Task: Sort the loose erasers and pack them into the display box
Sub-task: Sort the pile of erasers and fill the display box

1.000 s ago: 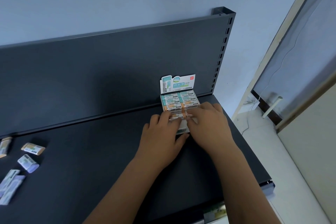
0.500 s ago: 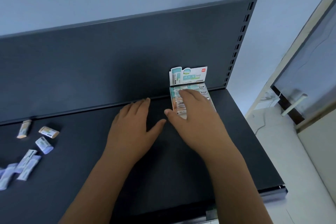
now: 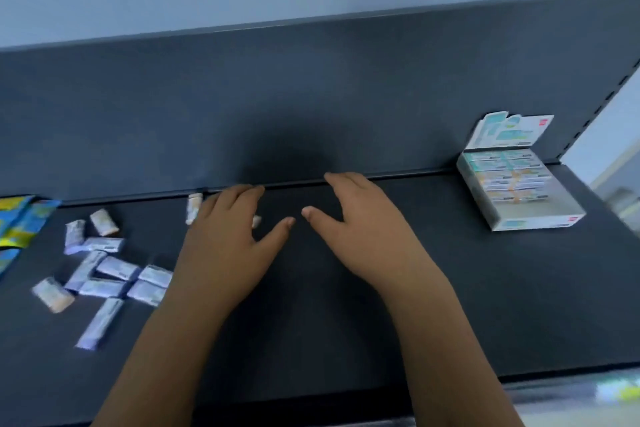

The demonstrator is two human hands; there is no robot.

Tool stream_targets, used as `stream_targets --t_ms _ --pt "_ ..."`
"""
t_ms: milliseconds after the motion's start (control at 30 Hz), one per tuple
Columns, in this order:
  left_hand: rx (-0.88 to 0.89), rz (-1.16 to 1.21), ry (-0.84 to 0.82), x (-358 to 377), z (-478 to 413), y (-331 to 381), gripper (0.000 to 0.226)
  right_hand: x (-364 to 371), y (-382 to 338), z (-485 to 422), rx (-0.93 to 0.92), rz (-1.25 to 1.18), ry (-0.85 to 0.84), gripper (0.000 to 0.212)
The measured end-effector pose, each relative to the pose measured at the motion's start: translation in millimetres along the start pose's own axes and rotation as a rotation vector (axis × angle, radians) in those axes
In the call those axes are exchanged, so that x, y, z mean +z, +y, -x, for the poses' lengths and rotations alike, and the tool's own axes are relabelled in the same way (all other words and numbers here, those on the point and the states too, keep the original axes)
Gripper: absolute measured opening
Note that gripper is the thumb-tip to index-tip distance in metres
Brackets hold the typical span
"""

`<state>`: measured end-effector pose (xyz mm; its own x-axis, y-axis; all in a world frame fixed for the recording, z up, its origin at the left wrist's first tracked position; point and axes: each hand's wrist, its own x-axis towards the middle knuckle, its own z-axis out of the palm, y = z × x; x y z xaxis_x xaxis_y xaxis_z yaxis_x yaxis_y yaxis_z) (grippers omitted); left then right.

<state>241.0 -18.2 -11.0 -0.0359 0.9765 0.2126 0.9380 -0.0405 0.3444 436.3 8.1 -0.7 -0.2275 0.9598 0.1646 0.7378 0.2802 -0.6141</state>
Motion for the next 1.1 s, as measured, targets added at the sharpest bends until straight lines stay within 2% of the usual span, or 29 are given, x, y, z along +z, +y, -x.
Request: stream_targets --t_ms 167,333,500,600,667,767,900,967,1100 --pt "0.039 0.031 0.009 -41.4 9.0 -102.3 0.067 75.7 -87.0 -8.8 0.017 0.021 -0.07 0.047" --pt "0.013 0.038 -0.023 -65.1 19.5 -175.5 0.062 125.0 -143.3 -15.4 0.035 0.063 -0.095 0.043" --pt "0.01 0.04 -0.097 -65.2 19.0 -222.3 0.061 166.9 -166.5 -28.3 0.142 0.043 -0.065 0.043" --pt "0.049 0.059 -0.122 -62.5 16.4 -230.0 0.043 185.7 -173.2 -36.7 0.172 0.09 -0.051 0.045" --pt "0.087 0.08 -0.117 -61.8 12.7 -229.3 0.04 190.8 -173.3 -39.9 0.168 0.122 -0.016 0.034" --pt "0.148 0.121 -0.12 -60.9 1.3 -220.3 0.038 183.9 -164.4 -41.0 0.218 0.207 0.136 0.013" --pt "0.274 0.055 -0.154 -54.1 -20.8 -195.8 0.035 171.0 -156.3 -33.5 0.436 0.466 0.022 0.027" --pt "0.332 -0.016 -0.197 -48.0 -28.8 -186.0 0.036 174.0 -156.0 -30.8 0.39 0.452 0.001 0.026" --pt "0.337 -0.028 -0.34 -39.8 -36.0 -178.0 0.06 178.9 -153.8 -28.3 0.212 0.261 0.038 0.039"
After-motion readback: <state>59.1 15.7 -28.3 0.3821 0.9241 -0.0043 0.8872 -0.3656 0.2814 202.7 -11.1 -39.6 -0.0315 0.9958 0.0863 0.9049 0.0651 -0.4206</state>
